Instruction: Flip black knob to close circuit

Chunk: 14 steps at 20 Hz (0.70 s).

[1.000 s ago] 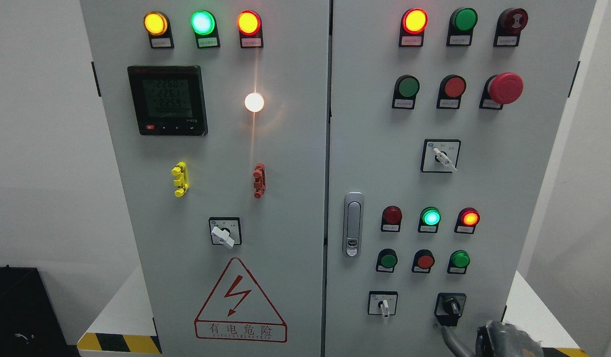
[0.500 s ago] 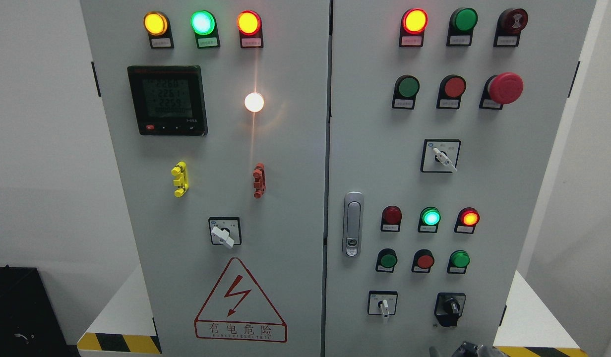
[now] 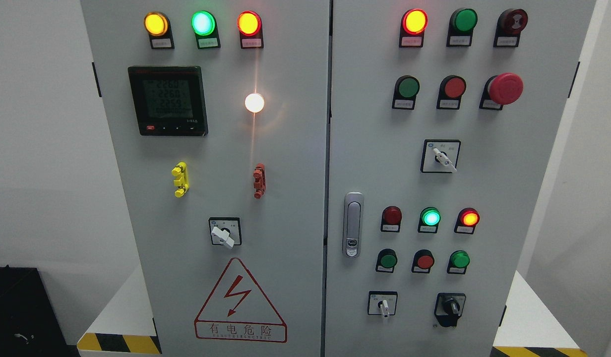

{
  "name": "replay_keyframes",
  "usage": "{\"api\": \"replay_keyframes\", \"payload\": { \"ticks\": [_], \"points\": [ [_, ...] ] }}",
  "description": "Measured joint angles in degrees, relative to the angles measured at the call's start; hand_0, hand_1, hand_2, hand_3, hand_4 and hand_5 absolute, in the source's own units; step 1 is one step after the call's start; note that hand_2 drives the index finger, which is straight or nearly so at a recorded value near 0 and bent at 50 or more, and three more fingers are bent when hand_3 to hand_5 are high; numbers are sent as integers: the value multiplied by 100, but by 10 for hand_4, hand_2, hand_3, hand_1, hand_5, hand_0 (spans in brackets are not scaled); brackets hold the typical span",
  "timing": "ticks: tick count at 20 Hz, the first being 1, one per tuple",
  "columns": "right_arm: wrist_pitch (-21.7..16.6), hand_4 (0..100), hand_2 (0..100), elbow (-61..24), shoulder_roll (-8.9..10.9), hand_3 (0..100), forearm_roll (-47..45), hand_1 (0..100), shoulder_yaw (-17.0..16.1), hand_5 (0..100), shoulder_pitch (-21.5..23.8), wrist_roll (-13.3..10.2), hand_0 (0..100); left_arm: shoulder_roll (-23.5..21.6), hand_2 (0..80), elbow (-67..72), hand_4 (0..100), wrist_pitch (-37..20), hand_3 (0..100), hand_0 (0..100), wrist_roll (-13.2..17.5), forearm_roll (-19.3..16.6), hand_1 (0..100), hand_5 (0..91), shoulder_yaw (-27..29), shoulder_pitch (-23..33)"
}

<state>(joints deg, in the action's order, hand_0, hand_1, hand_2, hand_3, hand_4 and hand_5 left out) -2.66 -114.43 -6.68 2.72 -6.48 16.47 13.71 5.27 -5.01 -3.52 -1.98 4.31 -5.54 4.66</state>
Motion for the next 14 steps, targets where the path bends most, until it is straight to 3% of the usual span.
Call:
{"api": "replay_keyframes", "payload": {
  "ticks": [1, 4, 10, 14],
  "points": [
    [-182, 0, 0, -22, 8, 0, -225, 33, 19, 0, 144, 176, 0, 0, 0, 0, 0, 0, 0, 120, 0, 0, 556, 0, 0, 0],
    [-564, 0, 0, -71, 30, 0, -736, 14, 56, 0, 486, 484, 0, 0, 0, 0, 0, 0, 0, 120, 0, 0, 556, 0, 0, 0],
    [-789, 0, 0, -76, 66, 0, -1362, 0, 78, 0, 808, 810, 0, 0, 0, 0, 0, 0, 0, 120, 0, 0, 556, 0, 0, 0],
    [-818, 0, 0, -43, 80, 0, -1594, 0, 79, 0, 893, 906, 0, 0, 0, 0, 0, 0, 0, 120, 0, 0, 556, 0, 0, 0]
  ]
}}
